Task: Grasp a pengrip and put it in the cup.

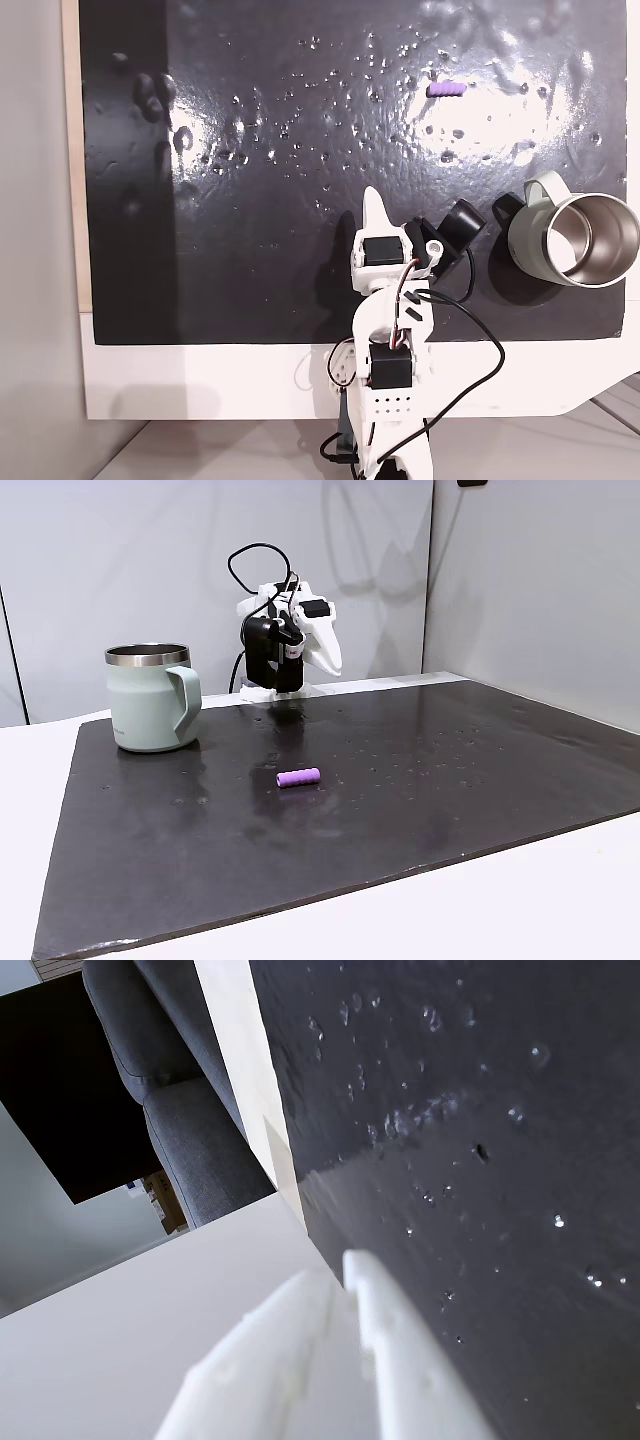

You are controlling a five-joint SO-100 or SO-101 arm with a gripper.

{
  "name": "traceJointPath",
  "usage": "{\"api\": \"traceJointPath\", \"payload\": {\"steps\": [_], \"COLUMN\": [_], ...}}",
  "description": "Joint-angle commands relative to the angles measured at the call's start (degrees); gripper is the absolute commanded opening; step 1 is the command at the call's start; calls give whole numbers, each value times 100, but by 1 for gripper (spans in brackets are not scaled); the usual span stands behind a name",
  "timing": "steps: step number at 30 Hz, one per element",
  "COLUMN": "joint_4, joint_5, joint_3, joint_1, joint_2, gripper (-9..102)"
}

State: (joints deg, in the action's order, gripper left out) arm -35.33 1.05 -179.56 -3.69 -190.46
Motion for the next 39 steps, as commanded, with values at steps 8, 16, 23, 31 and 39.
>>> {"api": "traceJointPath", "payload": {"steps": [8,16,23,31,39], "joint_4": [-88,-79,-176,-1301,-2839], "joint_5": [114,-149,-211,105,-79], "joint_3": [-316,-281,853,4535,7339], "joint_1": [18,-26,-229,-53,105], "joint_2": [-79,-79,396,3595,5229], "gripper": [0,0,0,0,0]}}
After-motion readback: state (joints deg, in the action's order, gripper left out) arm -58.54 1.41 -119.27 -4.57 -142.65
